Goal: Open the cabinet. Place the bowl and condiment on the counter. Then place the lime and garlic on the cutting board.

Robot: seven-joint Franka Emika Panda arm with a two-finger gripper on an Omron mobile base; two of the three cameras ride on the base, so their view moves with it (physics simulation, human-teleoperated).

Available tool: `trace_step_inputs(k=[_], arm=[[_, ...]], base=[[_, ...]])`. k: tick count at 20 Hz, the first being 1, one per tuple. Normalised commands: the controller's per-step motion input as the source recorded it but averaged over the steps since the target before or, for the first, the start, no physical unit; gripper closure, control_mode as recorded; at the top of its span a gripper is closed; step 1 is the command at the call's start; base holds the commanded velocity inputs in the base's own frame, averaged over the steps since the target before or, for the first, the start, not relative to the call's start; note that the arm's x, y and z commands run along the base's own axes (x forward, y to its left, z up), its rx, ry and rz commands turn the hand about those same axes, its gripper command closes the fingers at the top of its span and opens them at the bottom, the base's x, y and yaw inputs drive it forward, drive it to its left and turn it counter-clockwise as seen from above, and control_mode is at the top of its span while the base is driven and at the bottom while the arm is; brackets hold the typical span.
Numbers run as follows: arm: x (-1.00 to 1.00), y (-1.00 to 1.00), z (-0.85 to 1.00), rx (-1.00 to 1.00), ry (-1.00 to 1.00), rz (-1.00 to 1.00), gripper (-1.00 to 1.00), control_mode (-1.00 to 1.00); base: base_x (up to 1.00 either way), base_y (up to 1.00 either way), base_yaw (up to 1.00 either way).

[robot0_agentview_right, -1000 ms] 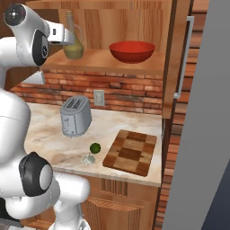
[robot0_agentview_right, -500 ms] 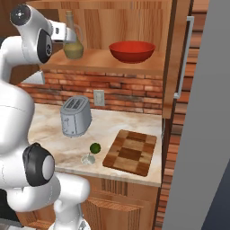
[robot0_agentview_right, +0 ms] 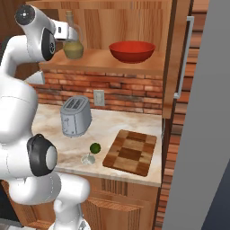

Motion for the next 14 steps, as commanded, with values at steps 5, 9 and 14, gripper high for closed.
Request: trace_step_inputs(k=[5,9,14], arm=[[0.34,0.0,0.0,-0.02,0.0,0.0,-1.0,-1.0],[0.4,0.01,0.0,-0.01,0.0,0.0,-1.0,-1.0],[0.33,0.05,0.0,0.0,-0.03,0.0,-1.0,-1.0]], base=[[0.0,0.0,0.0],[0.0,0.0,0.0],[0.0,0.0,0.0]])
